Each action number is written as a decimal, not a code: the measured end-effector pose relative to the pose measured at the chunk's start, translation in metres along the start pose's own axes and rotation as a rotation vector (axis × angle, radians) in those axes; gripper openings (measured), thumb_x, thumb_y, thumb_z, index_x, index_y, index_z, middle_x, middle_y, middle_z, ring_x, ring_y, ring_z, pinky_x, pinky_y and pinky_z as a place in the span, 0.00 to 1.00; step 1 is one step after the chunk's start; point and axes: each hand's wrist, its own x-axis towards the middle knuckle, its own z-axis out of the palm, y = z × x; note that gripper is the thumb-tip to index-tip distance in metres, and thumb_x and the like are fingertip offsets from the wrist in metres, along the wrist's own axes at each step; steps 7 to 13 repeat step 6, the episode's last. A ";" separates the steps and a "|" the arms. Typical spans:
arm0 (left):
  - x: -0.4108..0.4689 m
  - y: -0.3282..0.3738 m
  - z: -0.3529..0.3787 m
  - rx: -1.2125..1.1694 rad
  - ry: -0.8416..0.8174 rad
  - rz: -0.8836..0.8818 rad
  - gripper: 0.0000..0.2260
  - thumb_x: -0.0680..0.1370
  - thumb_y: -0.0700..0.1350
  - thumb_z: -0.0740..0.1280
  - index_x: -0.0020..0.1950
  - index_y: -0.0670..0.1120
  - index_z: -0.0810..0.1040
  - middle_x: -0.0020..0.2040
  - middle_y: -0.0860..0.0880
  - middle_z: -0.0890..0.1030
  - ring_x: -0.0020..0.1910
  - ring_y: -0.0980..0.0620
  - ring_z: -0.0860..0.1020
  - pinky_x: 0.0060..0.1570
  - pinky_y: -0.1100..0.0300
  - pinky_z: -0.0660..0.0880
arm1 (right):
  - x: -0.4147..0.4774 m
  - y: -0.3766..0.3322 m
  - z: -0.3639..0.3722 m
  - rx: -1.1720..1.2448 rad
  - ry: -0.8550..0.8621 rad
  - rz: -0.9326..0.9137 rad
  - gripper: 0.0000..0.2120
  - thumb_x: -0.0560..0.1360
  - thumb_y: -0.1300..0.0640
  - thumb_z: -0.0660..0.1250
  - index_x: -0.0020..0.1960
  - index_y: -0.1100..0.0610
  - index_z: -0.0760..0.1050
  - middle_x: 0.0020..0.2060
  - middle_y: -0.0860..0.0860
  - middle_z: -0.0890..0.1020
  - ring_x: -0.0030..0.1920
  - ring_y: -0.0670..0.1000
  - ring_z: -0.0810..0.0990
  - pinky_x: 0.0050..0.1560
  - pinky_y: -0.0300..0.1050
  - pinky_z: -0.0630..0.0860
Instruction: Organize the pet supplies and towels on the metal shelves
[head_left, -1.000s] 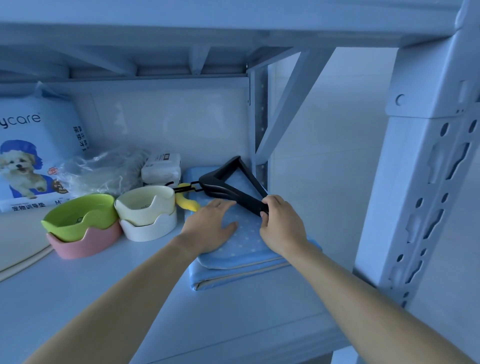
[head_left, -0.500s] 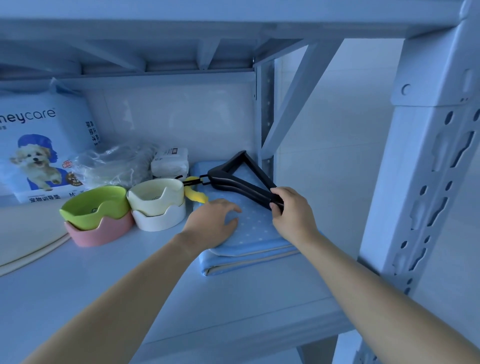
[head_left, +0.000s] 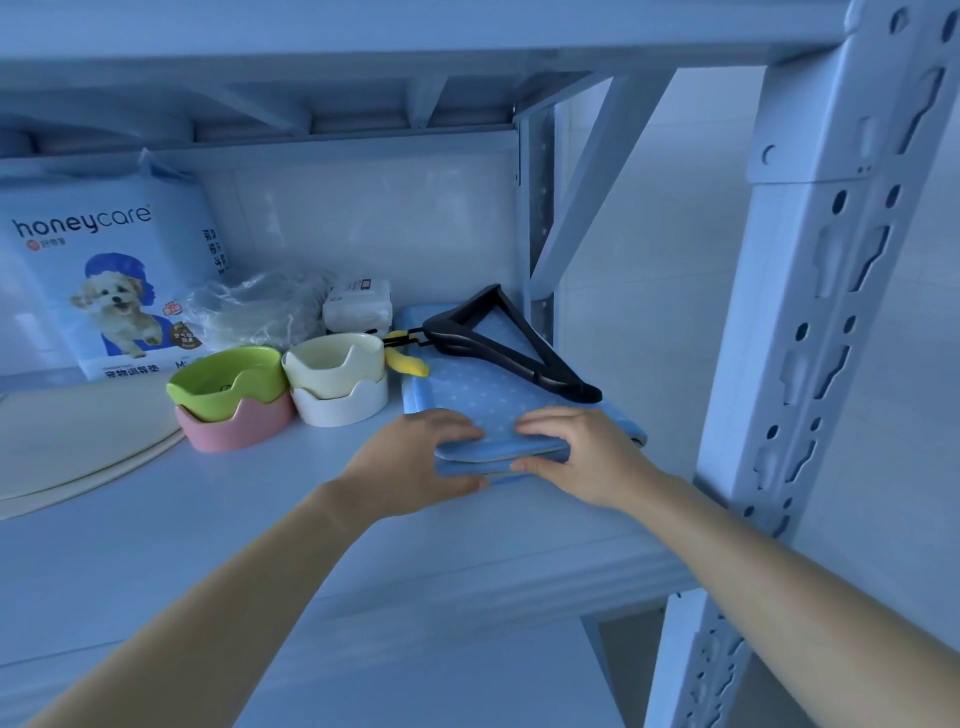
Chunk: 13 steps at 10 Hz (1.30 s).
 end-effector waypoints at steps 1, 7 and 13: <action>-0.005 0.000 0.006 0.050 -0.002 -0.013 0.23 0.73 0.55 0.70 0.67 0.57 0.71 0.69 0.58 0.69 0.68 0.58 0.66 0.66 0.66 0.60 | -0.002 0.001 0.001 -0.034 -0.026 0.000 0.22 0.71 0.50 0.72 0.63 0.56 0.76 0.62 0.47 0.78 0.65 0.43 0.72 0.64 0.29 0.60; -0.047 0.040 0.011 0.031 0.242 -0.127 0.14 0.76 0.51 0.65 0.62 0.55 0.75 0.60 0.59 0.75 0.56 0.57 0.75 0.47 0.62 0.74 | -0.027 -0.033 -0.002 -0.118 0.044 -0.002 0.18 0.76 0.52 0.67 0.64 0.56 0.75 0.61 0.49 0.78 0.63 0.50 0.73 0.61 0.45 0.71; -0.047 0.040 0.011 0.031 0.242 -0.127 0.14 0.76 0.51 0.65 0.62 0.55 0.75 0.60 0.59 0.75 0.56 0.57 0.75 0.47 0.62 0.74 | -0.027 -0.033 -0.002 -0.118 0.044 -0.002 0.18 0.76 0.52 0.67 0.64 0.56 0.75 0.61 0.49 0.78 0.63 0.50 0.73 0.61 0.45 0.71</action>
